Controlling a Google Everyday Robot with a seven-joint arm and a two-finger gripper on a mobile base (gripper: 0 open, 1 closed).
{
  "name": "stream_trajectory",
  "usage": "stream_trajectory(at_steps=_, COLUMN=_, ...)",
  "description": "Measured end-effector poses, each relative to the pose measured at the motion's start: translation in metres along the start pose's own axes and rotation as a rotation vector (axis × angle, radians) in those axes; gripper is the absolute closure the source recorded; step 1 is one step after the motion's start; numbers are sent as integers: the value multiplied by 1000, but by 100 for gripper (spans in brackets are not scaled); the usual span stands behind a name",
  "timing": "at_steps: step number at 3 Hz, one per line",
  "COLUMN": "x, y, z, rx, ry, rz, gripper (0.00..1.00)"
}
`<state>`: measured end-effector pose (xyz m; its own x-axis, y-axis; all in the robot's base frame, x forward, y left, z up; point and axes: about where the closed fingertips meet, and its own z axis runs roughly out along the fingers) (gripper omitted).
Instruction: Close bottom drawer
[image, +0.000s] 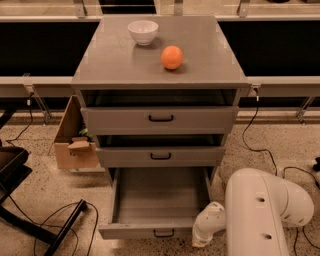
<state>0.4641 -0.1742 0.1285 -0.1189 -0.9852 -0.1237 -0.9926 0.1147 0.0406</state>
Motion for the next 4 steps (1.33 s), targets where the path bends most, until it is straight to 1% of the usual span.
stream_trajectory(at_steps=1, x=-1, y=-10, z=6, rx=25, ry=-28, rz=13, gripper=100)
stream_trajectory(at_steps=3, x=2, y=-25, z=4, rx=50, ry=-38, rz=14, gripper=100)
stream_trajectory(at_steps=4, x=6, y=-43, z=2, rx=72, ry=-41, rz=9, gripper=100)
